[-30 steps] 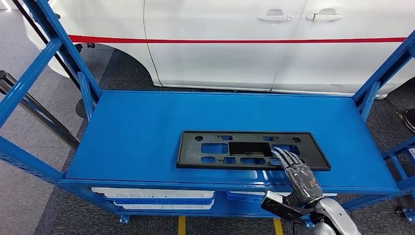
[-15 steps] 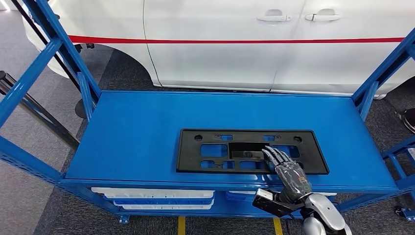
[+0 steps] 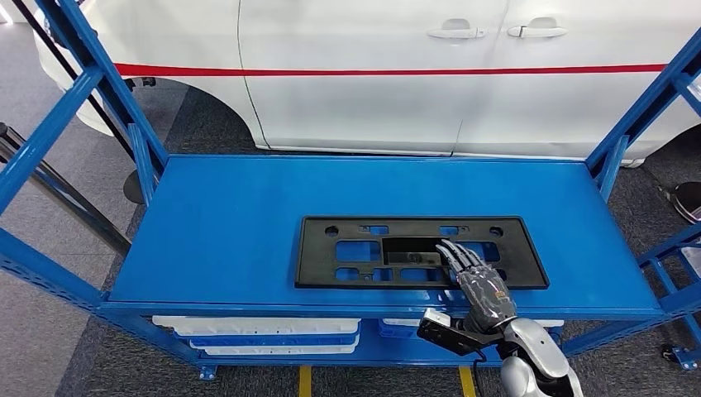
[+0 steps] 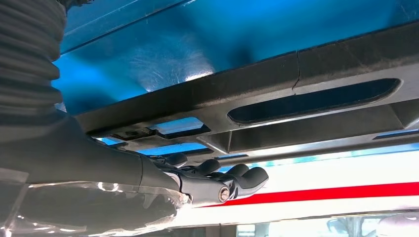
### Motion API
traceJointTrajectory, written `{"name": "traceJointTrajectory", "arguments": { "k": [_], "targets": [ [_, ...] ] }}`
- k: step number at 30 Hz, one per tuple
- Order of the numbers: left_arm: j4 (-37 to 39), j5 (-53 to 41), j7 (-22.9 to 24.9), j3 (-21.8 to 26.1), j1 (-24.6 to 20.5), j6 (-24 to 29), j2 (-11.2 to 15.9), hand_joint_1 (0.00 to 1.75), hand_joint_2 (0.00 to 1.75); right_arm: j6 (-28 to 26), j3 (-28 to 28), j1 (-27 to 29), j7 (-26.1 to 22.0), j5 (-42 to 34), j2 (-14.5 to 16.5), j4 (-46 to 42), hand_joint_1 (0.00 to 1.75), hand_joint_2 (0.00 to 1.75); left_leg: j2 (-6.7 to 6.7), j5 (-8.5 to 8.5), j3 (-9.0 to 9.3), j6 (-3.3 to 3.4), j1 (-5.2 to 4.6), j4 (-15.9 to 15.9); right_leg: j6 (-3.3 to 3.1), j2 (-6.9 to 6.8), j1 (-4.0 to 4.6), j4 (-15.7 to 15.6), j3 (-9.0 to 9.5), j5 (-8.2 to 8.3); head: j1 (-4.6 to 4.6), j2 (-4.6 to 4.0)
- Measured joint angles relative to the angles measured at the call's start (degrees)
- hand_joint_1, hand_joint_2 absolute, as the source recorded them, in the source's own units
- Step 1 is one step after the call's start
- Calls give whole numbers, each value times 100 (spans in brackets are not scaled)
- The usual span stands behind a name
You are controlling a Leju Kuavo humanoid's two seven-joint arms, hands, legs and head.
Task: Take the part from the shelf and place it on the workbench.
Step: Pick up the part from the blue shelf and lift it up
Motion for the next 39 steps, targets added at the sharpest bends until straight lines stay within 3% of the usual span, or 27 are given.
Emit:
{"name": "traceJointTrajectory", "arguments": {
  "k": [21, 25, 30, 39],
  "targets": [
    [111, -1, 11, -5, -18, 65, 26, 0, 0, 143, 0, -2, -14, -158, 37, -102, 0, 175, 2, 21, -8, -7, 12, -2, 1, 6, 11, 0, -13, 24, -1, 0],
    [121, -1, 1, -3, -18, 85, 44, 0, 0, 357, -9, -7, -177, -656, -36, -274, 0, 0, 0, 20, -11, -7, 12, -2, 1, 4, 8, 0, -18, 23, -2, 0],
    [124, -2, -10, -1, -16, 78, 64, 0, 0, 587, -63, -140, -392, -1293, -244, -591, 0, 0, -24, 20, -13, -7, 11, -1, 10, -25, 4, 0, -11, 12, -1, 0],
    [130, 0, -18, -1, -20, 68, 80, 0, 0, 659, -107, -251, -420, -1375, -472, -721, 0, 0, -32, 14, -22, -8, 10, -1, 13, -34, 3, -10, -10, 7, -2, 0]
  ]
}}
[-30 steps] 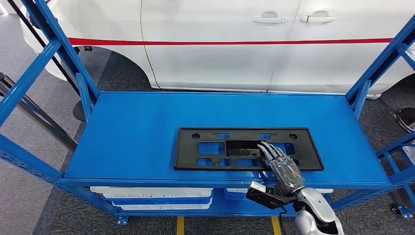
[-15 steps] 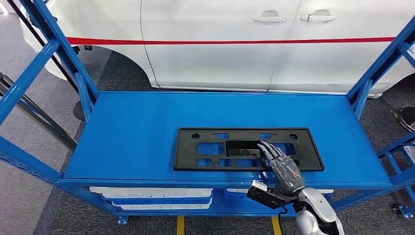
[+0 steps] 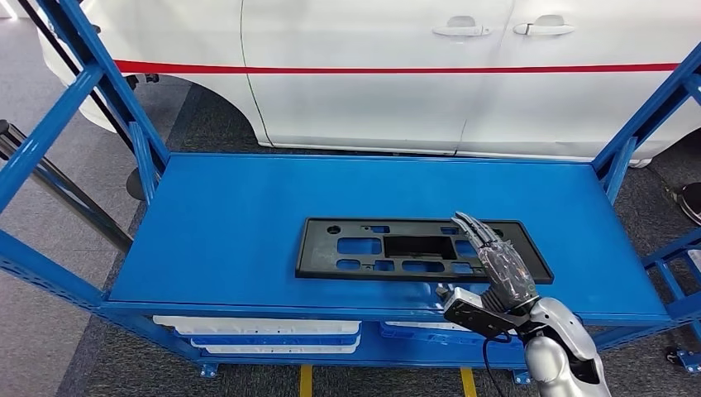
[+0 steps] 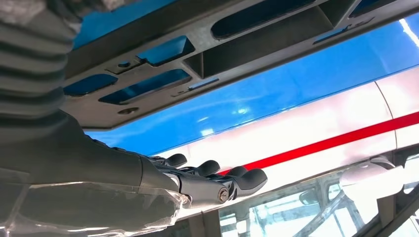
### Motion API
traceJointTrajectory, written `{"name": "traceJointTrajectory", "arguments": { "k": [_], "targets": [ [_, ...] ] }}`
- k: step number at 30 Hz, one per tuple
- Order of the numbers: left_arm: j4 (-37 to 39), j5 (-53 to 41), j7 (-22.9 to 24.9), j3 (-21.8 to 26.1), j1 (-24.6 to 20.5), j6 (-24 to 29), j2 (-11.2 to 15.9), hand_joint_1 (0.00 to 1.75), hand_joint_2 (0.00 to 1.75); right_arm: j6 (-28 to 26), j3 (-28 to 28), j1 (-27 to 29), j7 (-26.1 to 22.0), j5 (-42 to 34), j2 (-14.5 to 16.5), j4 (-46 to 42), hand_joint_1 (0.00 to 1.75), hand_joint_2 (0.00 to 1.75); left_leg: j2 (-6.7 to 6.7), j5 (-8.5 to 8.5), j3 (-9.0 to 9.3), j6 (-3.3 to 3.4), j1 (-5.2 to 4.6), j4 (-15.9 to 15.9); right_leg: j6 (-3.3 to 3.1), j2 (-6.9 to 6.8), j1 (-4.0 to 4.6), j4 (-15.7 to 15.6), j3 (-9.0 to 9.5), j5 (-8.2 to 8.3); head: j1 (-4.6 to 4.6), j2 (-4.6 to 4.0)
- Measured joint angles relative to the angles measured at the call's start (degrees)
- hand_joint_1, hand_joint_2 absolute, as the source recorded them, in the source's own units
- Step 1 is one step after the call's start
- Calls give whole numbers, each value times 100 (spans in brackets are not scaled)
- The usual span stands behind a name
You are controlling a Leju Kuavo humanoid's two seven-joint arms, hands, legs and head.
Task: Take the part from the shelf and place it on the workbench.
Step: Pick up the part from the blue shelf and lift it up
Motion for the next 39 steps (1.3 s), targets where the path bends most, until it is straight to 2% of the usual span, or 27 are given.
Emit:
{"name": "traceJointTrajectory", "arguments": {
  "k": [8, 12, 20, 30, 39],
  "targets": [
    [4, -1, -14, -1, -2, 0, 4, 0, 0, 1, 0, -53, 0, 0, -29, 2, 0, 0, -1, -2, -1, 0, 0, 0, 0, -1, 0, -1, 0, -1, 1, 0],
    [4, -1, -15, -1, -3, 5, 5, 0, 0, 1, 0, -57, 0, 5, -30, 2, 0, 175, -1, -2, -1, 0, 0, 0, 0, -1, 0, -1, 0, -1, 0, 0],
    [4, -1, -23, -1, -7, 23, 7, 0, 0, -11, 41, -95, 69, 256, -42, 118, 0, 175, -2, -2, -3, 0, 0, -1, -1, -3, 1, -1, 0, -2, 0, 0],
    [4, -1, -23, -2, -15, 3, 7, 0, 0, -99, 555, -206, 160, 532, -89, 686, 0, 175, -6, -2, -4, 0, 0, 0, -2, -9, 1, -1, 0, -3, 0, 0],
    [4, -1, -31, 0, -27, 2, 7, 0, 0, -441, 881, -519, 326, 878, -54, 1262, 0, 175, -4, -1, 6, 0, 1, -1, -2, -7, 2, -1, 9, -3, 1, 0]
  ]
}}
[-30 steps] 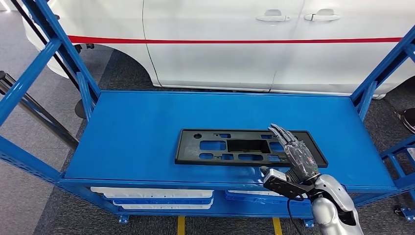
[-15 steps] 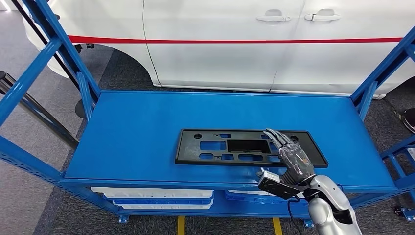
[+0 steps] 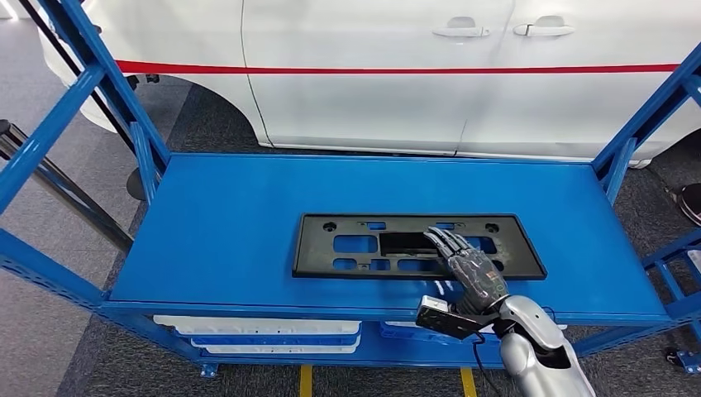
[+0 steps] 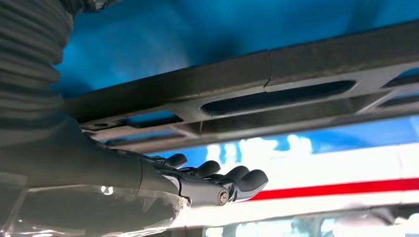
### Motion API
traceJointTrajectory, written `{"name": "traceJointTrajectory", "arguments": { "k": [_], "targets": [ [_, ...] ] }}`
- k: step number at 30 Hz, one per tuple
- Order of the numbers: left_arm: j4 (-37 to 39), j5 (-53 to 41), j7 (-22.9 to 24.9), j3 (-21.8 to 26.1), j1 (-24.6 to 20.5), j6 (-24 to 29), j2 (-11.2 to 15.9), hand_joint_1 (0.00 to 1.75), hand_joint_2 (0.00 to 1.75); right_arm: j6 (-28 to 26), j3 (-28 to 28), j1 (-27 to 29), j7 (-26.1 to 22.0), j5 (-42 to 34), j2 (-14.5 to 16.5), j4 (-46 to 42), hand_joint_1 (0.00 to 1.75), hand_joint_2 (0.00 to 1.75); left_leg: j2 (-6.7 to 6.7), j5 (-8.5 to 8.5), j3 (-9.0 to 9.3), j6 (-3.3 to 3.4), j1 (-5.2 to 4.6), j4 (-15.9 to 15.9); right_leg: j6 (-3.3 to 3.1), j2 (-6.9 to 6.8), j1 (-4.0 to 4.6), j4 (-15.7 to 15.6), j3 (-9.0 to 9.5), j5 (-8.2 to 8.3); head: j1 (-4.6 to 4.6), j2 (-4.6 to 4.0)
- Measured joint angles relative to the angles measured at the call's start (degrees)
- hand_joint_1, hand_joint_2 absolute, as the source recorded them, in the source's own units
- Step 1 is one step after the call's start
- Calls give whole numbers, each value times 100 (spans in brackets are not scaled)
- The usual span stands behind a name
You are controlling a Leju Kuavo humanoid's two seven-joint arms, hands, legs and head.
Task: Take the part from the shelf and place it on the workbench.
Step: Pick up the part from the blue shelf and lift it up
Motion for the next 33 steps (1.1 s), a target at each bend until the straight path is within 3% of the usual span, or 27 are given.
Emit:
{"name": "traceJointTrajectory", "arguments": {
  "k": [6, 10, 11, 20, 32, 33],
  "targets": [
    [0, 0, -4, 1, -7, 9, 0, 0, 0, -357, 39, -190, 349, 342, 200, 277, 2, 175, 0, 1, 8, 0, 0, 0, 0, 0, 0, 0, 8, 0, 0, 0],
    [0, 1, -8, 1, -7, -1, -6, 0, 0, -602, 35, -223, 641, 837, 374, 317, 161, 175, 0, 1, 9, 0, 0, 0, 0, 0, 0, 0, 9, 0, 1, 0],
    [0, 1, -10, 1, -8, -2, -9, 0, 0, -635, 26, -223, 692, 962, 433, 317, 168, 175, 0, 1, 9, 0, 0, 0, 0, 0, -1, 0, 9, 0, 0, 0],
    [0, 2, -50, 3, -8, -2, -15, 0, 0, -660, -151, -192, 769, 1233, 748, 285, 175, 175, -1, 0, 6, 0, 0, 0, -1, -1, -2, -2, 7, -1, 0, 0],
    [2, 1, -71, 4, -8, 3, -15, 0, 0, -654, -338, -122, 728, 1336, 885, 216, 175, 175, -2, -1, 2, -1, 0, 0, 0, -3, -2, -3, 4, -3, 0, 0],
    [3, 9, -77, 7, -9, -1, -16, 0, 44, -650, -348, -120, 714, 1354, 890, 215, 175, 175, -2, -1, 2, -1, 0, 0, 0, -3, -2, -3, 4, -3, 1, 0]
  ]
}}
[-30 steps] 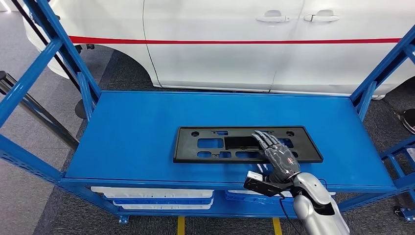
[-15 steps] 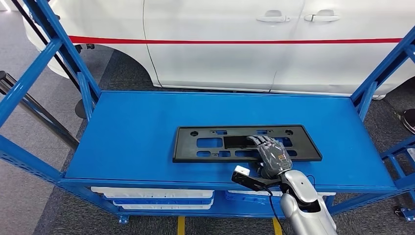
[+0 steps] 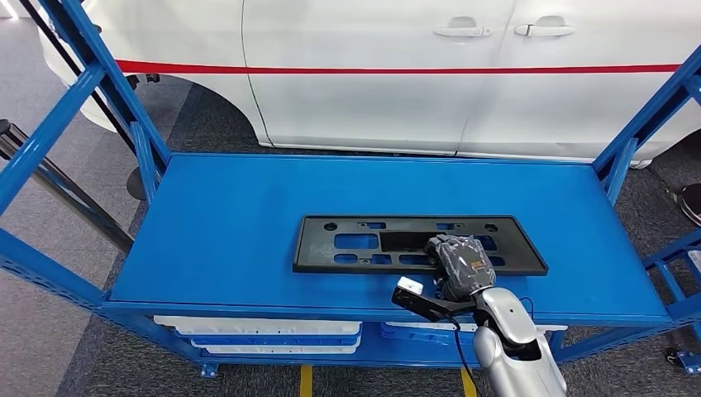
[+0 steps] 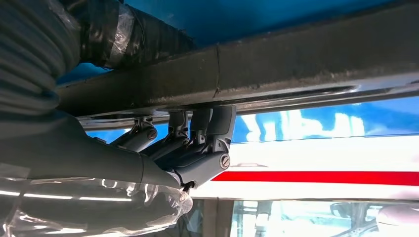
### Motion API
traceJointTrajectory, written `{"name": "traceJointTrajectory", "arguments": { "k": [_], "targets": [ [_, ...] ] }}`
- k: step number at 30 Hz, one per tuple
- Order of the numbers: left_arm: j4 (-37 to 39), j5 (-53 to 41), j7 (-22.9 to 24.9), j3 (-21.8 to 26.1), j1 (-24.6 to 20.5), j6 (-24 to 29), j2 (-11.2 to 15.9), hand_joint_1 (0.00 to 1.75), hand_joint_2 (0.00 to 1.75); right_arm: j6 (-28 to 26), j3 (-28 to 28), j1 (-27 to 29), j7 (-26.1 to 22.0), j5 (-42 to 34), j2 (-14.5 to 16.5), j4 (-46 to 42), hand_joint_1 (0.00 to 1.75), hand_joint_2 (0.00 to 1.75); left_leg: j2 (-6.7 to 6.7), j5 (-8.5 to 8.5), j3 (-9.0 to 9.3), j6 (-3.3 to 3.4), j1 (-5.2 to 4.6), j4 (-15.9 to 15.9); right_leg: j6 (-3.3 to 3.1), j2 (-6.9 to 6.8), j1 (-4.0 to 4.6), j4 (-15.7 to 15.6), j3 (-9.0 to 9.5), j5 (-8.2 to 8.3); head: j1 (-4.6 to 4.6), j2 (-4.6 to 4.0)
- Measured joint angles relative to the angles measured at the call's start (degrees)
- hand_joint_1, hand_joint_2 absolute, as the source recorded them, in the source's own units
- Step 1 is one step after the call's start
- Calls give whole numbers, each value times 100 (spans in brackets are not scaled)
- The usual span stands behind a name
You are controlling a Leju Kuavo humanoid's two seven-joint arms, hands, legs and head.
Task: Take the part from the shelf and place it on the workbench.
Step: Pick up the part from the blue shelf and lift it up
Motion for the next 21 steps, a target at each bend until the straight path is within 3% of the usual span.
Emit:
{"name": "traceJointTrajectory", "arguments": {
  "k": [3, 14, 21],
  "targets": [
    [17, 110, -70, 44, -6, -44, -5, 0, 175, 20, -30, 3, -72, 57, 8, -4, 175, 175, 0, 0, -1, 0, 0, 0, 0, 0, 0, -1, 0, 0, -1, 0],
    [71, 319, -343, 332, -38, 6, -17, 0, 175, -31, -125, 13, -230, -57, 10, -35, 175, 175, 0, 0, -2, 0, 0, 0, 0, 0, 0, -2, 0, 0, 0, 0],
    [71, 164, -309, 438, -37, 49, -17, 0, 175, -168, -334, 107, -464, -588, -28, -778, 175, 175, 0, -1, -6, 1, -4, 1, 0, -1, -6, -2, -7, 0, -1, 0]
  ]
}}
